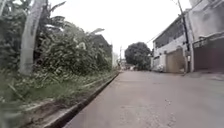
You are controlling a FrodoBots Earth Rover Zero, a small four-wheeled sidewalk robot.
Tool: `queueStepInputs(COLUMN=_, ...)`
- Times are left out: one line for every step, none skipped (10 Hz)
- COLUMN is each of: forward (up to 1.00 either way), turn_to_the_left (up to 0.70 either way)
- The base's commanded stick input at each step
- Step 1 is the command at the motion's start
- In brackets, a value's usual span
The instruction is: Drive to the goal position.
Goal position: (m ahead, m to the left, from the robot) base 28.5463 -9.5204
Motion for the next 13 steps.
queueStepInputs(forward=0.7, turn_to_the_left=-0.35)
queueStepInputs(forward=0.7, turn_to_the_left=-0.35)
queueStepInputs(forward=0.7, turn_to_the_left=-0.35)
queueStepInputs(forward=0.7, turn_to_the_left=-0.35)
queueStepInputs(forward=0.7, turn_to_the_left=-0.35)
queueStepInputs(forward=0.7, turn_to_the_left=-0.35)
queueStepInputs(forward=0.7, turn_to_the_left=-0.25)
queueStepInputs(forward=0.7, turn_to_the_left=0.0)
queueStepInputs(forward=0.7, turn_to_the_left=0.0)
queueStepInputs(forward=0.7, turn_to_the_left=0.0)
queueStepInputs(forward=0.7, turn_to_the_left=0.0)
queueStepInputs(forward=0.7, turn_to_the_left=0.0)
queueStepInputs(forward=0.7, turn_to_the_left=0.0)
